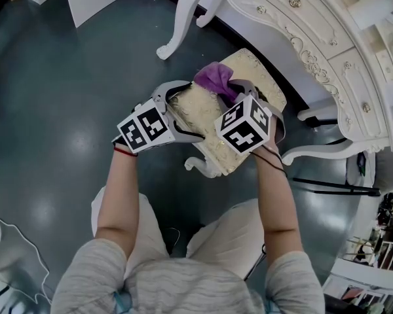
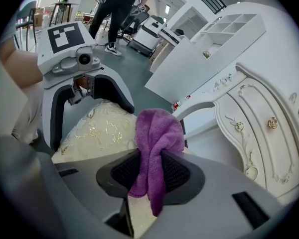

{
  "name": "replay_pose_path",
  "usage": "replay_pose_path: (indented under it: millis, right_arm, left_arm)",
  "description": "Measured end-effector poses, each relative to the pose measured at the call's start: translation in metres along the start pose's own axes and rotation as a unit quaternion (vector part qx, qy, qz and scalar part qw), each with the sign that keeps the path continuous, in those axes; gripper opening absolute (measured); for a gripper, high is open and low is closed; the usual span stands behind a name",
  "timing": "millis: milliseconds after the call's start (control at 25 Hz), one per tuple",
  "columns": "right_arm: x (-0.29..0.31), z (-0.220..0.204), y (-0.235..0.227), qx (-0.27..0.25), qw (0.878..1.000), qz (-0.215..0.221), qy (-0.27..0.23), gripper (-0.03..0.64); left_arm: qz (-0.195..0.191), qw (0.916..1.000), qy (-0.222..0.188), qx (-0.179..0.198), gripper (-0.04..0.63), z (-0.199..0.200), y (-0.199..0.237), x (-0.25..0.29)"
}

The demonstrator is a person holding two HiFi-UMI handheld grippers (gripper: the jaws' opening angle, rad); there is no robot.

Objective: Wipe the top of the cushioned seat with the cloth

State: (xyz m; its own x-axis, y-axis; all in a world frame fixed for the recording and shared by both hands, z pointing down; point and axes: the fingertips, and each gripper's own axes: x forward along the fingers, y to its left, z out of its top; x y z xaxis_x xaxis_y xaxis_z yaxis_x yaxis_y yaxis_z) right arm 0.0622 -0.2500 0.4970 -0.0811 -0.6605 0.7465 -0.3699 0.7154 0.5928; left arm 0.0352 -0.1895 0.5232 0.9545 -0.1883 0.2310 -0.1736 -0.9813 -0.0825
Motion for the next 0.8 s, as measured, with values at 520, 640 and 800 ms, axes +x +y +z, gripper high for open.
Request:
replay_pose_path:
  millis: [520,640,800]
  right_arm:
    - [-0.008,0.008,0.015,-0.002,1.000,0.014,-0.008,0.118]
    - [-0.010,0.010,0.017,-0.008,1.000,0.016,-0.007,0.118]
    - [-0.011,0.011,0.022,-0.014,1.000,0.018,-0.004,0.118]
  left_arm:
    - [0.001,1.0000,-0.002,-0.001,0.592,0.000,0.000,-0.001]
    - [0.000,1.0000,-0.002,-0.001,0.592,0.000,0.000,-0.001]
    - [-0.004,1.0000,-0.003,-0.004,0.592,0.000,0.000,-0.002]
